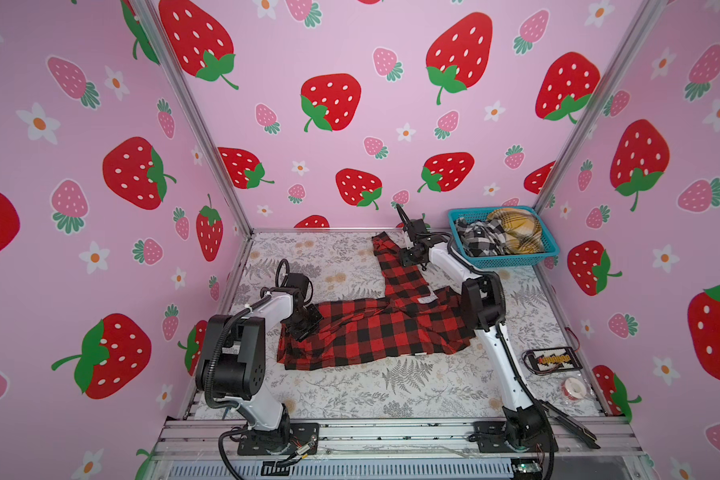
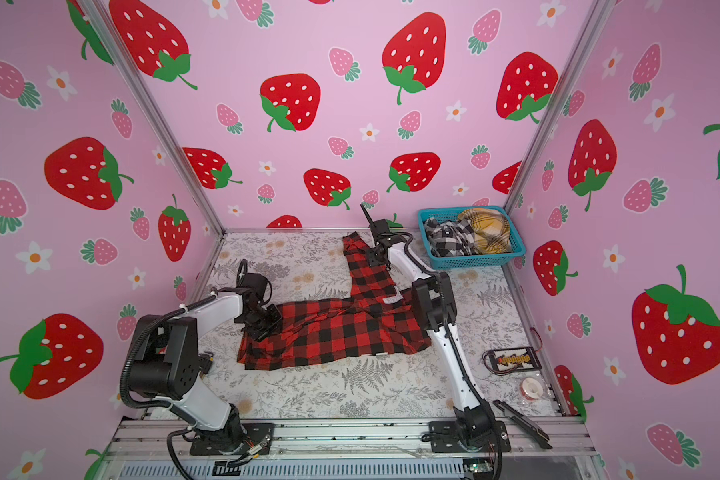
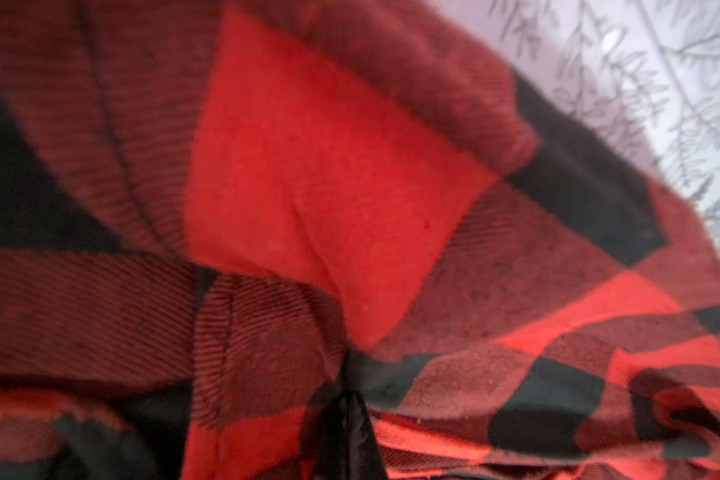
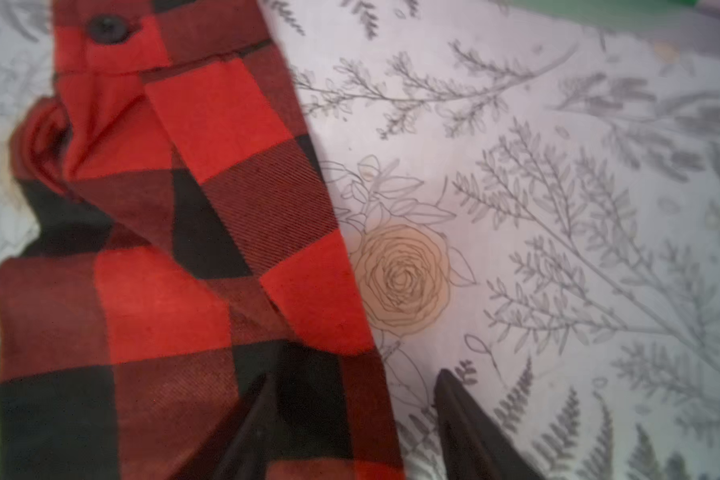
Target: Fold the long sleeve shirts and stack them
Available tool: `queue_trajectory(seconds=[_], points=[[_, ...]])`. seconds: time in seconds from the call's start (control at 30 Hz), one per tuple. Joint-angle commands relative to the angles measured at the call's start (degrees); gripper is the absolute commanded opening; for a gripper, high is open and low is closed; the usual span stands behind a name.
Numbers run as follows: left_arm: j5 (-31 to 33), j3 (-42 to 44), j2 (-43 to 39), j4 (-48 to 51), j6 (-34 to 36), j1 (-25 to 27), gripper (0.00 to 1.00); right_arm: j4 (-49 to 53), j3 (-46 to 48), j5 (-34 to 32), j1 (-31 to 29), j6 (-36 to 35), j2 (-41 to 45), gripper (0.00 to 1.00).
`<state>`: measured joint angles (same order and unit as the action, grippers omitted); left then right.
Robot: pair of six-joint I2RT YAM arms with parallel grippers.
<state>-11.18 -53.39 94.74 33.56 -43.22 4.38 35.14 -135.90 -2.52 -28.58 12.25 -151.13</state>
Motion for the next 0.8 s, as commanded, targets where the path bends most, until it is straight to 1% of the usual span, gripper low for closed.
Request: queue_trajectory(seconds=[0.0, 0.1, 0.2, 0.3, 0.4, 0.47, 0.5, 0.53, 0.57, 0.63, 0.77], points=[[1.1, -0.7, -0.7, 2.2, 1.2, -0.4, 0.00, 1.5, 0.1, 0.5, 0.4, -1.9, -2.0, 0.36], [1.3, -2.4, -0.4, 3.1, 1.5, -0.8, 0.00, 0.9, 0.4, 1.4, 0.4, -2.1, -0.7, 0.18], [1.3, -3.9, -0.7, 3.8, 1.7, -1.0, 0.00, 0.3, 1.2, 1.9, 0.4, -1.8, 2.7, 0.08], [0.9, -5.0, -1.8, 4.1, 1.3, -0.9, 0.00, -0.8, 4.4, 2.5, -0.1, -1.5, 8.6, 0.03], [0.0, -5.9, -4.1, 4.7, 0.3, -0.5, 0.00, -4.6, 12.9, 2.7, -1.7, -1.7, 17.5, 0.02], [-0.1, -6.6, -6.2, 5.5, -0.2, 0.0, 0.01, -7.6, 20.4, 2.5, -3.6, -2.0, 24.3, 0.02], [-0.1, -7.0, -7.1, 5.8, -0.3, 0.2, 0.05, -8.6, 23.2, 2.0, -4.6, -2.1, 26.9, 0.02], [-0.2, -7.5, -8.1, 6.4, -0.4, 0.5, 0.13, -9.5, 26.9, 1.2, -5.9, -2.1, 29.7, 0.02], [-0.2, -8.1, -9.0, 6.9, -0.5, 0.8, 0.19, -10.4, 30.4, 0.4, -7.1, -2.1, 32.3, 0.02], [-0.6, -8.7, -10.6, 7.8, -0.7, 1.2, 0.27, -12.4, 37.0, -1.3, -10.0, -1.8, 37.0, 0.02], [-1.8, -9.4, -13.2, 8.4, -1.5, 2.0, 0.35, -15.6, 48.9, -4.3, -16.2, 0.5, 45.7, 0.02]])
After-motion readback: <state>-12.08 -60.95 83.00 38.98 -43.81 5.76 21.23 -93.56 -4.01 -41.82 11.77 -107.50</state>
